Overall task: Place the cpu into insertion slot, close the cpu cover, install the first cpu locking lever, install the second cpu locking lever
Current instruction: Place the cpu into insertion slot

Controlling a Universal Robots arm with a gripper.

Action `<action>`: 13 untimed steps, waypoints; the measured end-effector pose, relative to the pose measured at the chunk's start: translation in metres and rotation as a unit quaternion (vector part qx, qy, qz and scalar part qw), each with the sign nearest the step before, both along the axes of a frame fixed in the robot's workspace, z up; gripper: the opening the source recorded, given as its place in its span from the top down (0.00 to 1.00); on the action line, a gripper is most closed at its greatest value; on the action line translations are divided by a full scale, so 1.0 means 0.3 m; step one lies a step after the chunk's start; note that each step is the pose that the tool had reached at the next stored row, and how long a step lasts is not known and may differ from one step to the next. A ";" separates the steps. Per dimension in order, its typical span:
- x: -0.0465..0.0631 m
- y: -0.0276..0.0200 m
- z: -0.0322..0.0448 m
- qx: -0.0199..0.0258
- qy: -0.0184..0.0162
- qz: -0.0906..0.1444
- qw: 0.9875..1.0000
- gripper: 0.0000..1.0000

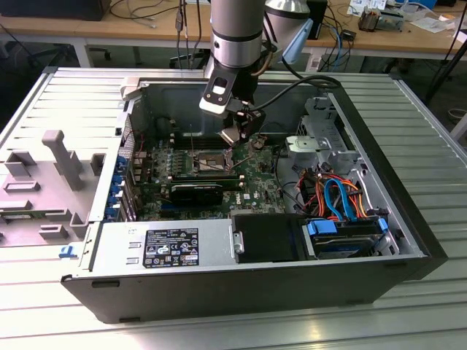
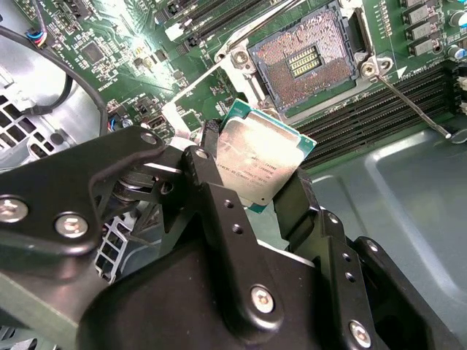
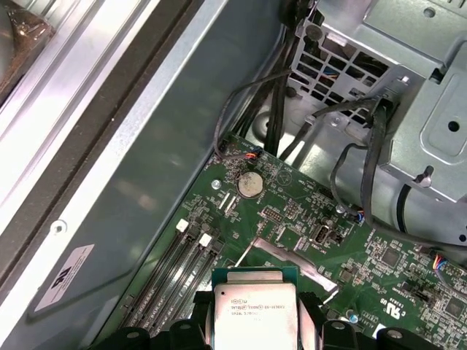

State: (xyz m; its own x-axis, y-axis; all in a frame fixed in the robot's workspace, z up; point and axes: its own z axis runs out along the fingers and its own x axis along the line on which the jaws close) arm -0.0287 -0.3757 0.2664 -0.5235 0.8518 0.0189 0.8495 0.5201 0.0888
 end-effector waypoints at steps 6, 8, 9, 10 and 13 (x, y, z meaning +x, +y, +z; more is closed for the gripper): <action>0.000 0.000 0.000 0.000 0.000 -0.004 1.000 0.45; 0.000 0.000 -0.001 0.000 0.000 -0.006 1.000 0.45; 0.000 0.000 -0.001 0.000 0.000 -0.006 1.000 0.45; 0.000 0.000 -0.001 0.000 0.000 -0.007 1.000 0.45; 0.000 0.000 -0.001 0.000 0.000 -0.009 1.000 0.45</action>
